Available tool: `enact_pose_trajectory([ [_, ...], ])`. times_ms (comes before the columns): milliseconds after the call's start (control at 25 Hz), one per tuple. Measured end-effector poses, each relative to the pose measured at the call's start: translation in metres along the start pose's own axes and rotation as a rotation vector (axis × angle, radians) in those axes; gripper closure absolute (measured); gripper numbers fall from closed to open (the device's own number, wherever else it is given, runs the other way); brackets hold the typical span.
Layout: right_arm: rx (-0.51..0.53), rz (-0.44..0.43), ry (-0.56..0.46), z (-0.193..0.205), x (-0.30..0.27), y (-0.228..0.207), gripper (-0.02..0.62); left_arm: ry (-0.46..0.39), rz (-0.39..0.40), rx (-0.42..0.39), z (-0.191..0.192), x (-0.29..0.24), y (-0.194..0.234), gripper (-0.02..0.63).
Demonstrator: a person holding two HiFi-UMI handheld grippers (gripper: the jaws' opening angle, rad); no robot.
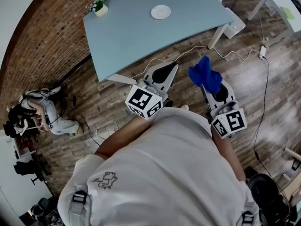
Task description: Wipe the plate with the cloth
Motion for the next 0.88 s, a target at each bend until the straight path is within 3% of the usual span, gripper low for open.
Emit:
enact_pose_trajectory([
  [560, 0.006, 0.084, 0.043, -0.001, -0.004, -0.062, 0.463, 0.017, 0.146, 0.102, 0.027, -0.103, 0.004, 0.601],
  [880, 0.007, 0.093, 0.058, 0.004, -0.061, -0.102, 0.463, 0.037, 0.192, 0.101, 0.03, -0.154, 0.048, 0.601],
])
Point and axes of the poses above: the fingertips, and each gripper's own axes: x backward along the fingers, y to its left, z out of its underside, the point moved 4 cm from there along x, backward along the fingers, and after that the axes turned 11 degrees about -y, right-handed, at the moved point
